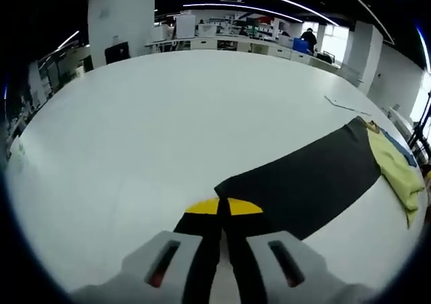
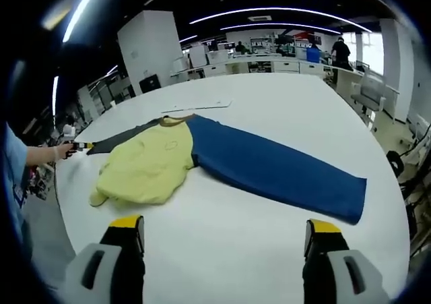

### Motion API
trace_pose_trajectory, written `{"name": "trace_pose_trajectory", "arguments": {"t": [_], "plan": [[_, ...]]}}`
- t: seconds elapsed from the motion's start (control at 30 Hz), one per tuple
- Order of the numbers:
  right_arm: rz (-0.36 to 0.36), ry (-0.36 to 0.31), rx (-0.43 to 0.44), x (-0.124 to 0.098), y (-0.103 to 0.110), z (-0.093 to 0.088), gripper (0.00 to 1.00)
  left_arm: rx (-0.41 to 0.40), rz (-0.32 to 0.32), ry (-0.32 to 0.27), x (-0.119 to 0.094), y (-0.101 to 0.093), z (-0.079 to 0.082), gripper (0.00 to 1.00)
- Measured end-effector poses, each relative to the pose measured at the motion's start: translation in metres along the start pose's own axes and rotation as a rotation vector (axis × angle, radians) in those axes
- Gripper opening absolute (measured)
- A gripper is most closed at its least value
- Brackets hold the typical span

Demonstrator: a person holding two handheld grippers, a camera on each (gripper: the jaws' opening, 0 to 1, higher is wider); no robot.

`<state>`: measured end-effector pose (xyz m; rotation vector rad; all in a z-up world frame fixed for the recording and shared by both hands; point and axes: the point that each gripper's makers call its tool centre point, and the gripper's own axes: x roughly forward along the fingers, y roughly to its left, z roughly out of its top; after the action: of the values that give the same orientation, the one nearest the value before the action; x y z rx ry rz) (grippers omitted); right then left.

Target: Fold the garment on the visible template until the final outline fits inside the template.

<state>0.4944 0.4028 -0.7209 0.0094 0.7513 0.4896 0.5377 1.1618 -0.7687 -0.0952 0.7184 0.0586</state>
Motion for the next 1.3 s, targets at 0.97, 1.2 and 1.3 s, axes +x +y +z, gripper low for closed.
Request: {"name": "trace_pose_trajectory", "arguments": {"t": [0.97,1.2,1.3], "plan": [[0.057,-0.056,0.007,-0.006,0.014,0.009,1.0,0.026,-0.088,-0.126,-0.06,-0.039,0.022,0.99],[0.078,-0.072,0.007,-0.011,0.02,0.008,1.0,0.032,-0.122,-0.146,-0.08,-0.064,0.024,0.99],[0.087,-0.071,-0.005,-0.012,0.023,0.006,1.0,0.037,-0.144,-0.153,-0.091,-0.079,0.023,0.99]]}}
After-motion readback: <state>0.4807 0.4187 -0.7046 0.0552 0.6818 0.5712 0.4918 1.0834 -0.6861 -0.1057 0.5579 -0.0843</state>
